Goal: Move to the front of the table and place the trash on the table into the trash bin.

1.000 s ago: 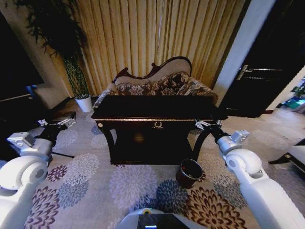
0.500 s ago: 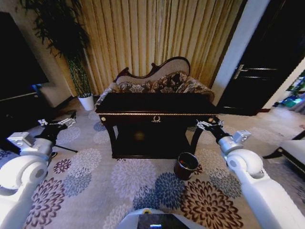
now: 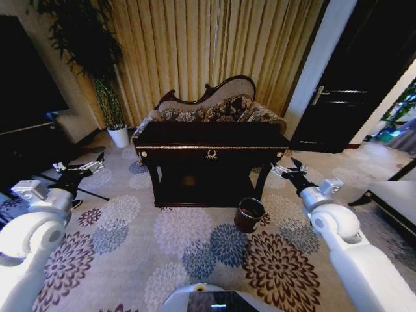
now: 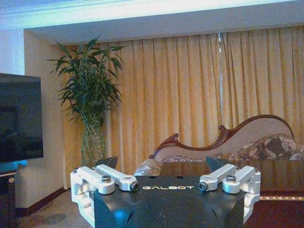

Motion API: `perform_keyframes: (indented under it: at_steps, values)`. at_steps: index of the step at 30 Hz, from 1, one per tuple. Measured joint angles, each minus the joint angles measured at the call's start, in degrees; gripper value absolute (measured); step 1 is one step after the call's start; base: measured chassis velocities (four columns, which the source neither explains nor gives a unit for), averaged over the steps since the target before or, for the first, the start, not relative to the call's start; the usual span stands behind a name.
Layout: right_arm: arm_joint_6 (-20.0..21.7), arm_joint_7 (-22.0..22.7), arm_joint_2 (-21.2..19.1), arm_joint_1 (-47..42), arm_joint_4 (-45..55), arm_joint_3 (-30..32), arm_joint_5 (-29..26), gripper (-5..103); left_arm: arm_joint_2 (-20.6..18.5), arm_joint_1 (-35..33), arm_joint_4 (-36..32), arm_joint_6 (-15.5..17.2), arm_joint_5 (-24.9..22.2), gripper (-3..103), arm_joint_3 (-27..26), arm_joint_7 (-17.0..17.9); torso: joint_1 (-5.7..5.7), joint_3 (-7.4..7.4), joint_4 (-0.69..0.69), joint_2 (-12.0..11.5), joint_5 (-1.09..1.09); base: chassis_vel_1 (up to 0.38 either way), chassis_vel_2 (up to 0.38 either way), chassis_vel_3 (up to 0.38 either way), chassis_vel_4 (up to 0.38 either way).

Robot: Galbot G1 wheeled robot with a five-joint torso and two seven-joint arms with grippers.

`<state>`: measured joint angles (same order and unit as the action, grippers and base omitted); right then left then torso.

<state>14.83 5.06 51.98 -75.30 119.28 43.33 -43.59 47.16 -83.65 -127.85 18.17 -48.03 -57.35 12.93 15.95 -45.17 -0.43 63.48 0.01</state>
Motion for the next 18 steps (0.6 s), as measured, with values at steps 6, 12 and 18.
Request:
perform_keyframes:
  at_steps: [6, 12, 18]
  values:
    - [-0.04, -0.02, 0.04, -0.12, 0.00, 0.21, -0.06, 100, -0.02, -0.17, -0.14, -0.01, -0.03, 100, -0.22, 0.00, 0.00, 0.00, 0.02, 0.00, -0.02, 0.168, -0.164, -0.170, 0.173]
    - [-0.15, -0.05, 0.10, -0.52, 0.07, 0.63, -0.11, 100, -0.02, -0.60, -0.31, -0.07, -0.07, 100, -0.61, -0.02, -0.01, 0.01, 0.04, 0.01, -0.04, 0.191, -0.177, -0.173, 0.190]
    - [-0.19, -0.05, 0.12, -0.69, 0.09, 0.87, -0.17, 100, -0.05, -0.68, -0.43, -0.15, -0.14, 100, -0.79, -0.05, 0.01, 0.00, 0.00, 0.00, 0.00, 0.166, -0.182, -0.181, 0.166]
